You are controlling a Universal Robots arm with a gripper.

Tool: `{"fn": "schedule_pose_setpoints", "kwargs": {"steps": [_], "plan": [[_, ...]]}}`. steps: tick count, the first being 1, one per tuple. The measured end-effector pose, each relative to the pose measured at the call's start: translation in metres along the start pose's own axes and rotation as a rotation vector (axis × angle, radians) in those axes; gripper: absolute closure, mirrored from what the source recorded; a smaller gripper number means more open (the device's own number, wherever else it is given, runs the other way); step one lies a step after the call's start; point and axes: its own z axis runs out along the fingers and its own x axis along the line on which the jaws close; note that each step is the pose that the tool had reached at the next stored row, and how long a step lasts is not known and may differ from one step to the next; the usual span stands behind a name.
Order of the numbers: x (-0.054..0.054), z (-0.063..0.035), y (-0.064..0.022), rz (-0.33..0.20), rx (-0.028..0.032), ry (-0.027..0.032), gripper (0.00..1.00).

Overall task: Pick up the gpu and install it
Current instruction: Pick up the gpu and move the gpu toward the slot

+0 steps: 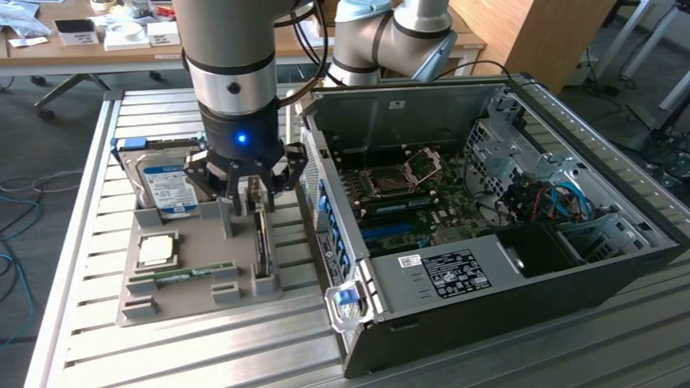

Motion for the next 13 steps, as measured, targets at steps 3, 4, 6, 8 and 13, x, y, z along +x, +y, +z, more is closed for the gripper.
{"fn": "schedule_pose_setpoints", "kwargs": {"steps": [3,4,6,8,13], "plan": [[-0.0001,0.0009,0.0,0.0,-0.0002,-0.0002,0.51],[-0.0001,0.0016,0.0,0.0,-0.0001,-0.0001,0.51],[0.0,0.0036,-0.0001,0.0,0.0,0.0,0.51],[0.0,0.0055,-0.0002,0.0,0.0,0.0,0.51],[0.0001,0.0065,-0.0003,0.0,0.0002,0.0002,0.51]]}}
